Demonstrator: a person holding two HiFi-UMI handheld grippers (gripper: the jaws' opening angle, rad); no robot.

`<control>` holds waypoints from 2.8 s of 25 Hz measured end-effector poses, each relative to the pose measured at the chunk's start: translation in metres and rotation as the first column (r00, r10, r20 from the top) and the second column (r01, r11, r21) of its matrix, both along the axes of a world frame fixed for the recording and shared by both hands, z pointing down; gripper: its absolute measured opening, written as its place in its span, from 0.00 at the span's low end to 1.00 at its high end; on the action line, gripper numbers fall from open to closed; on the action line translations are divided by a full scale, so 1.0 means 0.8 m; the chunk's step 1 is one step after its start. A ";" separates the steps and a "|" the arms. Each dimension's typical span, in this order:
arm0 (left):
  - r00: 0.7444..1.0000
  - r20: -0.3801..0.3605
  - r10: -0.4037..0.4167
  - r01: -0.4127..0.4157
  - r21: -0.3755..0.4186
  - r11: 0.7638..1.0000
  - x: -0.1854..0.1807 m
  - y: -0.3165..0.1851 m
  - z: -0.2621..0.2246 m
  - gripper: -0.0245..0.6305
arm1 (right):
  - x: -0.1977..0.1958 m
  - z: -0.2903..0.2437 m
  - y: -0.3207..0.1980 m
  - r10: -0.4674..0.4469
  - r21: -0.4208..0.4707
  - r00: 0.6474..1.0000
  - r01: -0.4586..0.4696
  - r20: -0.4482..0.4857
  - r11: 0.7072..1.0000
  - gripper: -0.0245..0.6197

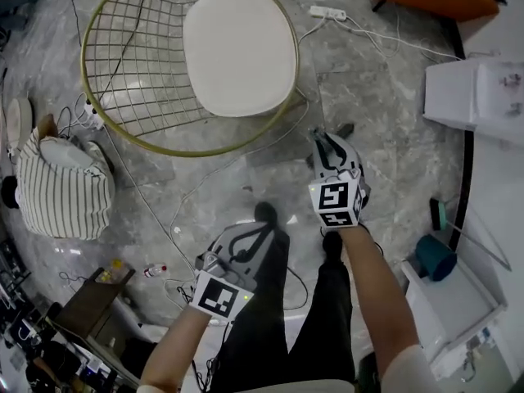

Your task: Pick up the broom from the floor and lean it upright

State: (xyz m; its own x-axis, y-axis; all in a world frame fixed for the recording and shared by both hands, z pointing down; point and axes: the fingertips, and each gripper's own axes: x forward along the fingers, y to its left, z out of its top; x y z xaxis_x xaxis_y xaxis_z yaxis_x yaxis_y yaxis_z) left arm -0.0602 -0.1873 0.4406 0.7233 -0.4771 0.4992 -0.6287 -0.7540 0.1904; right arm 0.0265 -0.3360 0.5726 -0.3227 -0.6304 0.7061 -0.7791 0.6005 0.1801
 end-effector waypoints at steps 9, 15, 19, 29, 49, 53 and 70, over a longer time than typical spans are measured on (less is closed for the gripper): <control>0.998 -0.040 -0.038 0.036 -0.046 0.998 -0.029 -0.027 0.042 0.06 | -0.086 0.042 -0.033 -0.131 0.005 0.991 0.131 -0.020 0.991 0.16; 0.997 -0.043 -0.063 0.060 -0.060 0.996 -0.049 -0.030 0.059 0.06 | -0.107 0.054 -0.047 -0.165 -0.001 0.986 0.165 0.035 0.986 0.16; 0.997 -0.037 -0.065 0.063 -0.069 0.996 -0.058 -0.026 0.064 0.06 | -0.117 0.057 -0.048 -0.201 -0.009 0.978 0.202 0.049 0.979 0.17; 0.998 -0.034 -0.059 0.057 -0.065 0.996 -0.064 -0.025 0.070 0.06 | -0.135 0.052 -0.045 -0.311 -0.032 0.949 0.312 0.042 0.949 0.26; 0.999 0.037 -0.009 0.010 -0.024 1.000 -0.043 0.020 -0.162 0.06 | -0.024 -0.289 0.091 -0.162 -0.044 0.972 0.171 0.168 0.984 0.11; 0.998 -0.013 -0.064 0.063 -0.011 0.998 -0.029 0.030 -0.245 0.06 | 0.018 -0.395 0.122 -0.070 -0.029 0.972 0.078 0.223 0.997 0.04; 0.947 -0.088 -0.309 0.315 0.072 0.946 0.107 0.193 -0.465 0.06 | 0.180 -0.621 0.311 -0.194 0.089 0.918 0.174 0.346 0.981 0.04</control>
State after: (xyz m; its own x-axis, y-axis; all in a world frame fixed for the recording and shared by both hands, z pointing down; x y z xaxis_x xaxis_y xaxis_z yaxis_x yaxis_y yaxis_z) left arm 0.0255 -0.0333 0.0684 0.5654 -0.7226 0.3976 -0.8213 -0.5378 0.1905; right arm 0.1708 -0.0872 0.0760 -0.6577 -0.5705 0.4919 -0.6748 0.7365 -0.0481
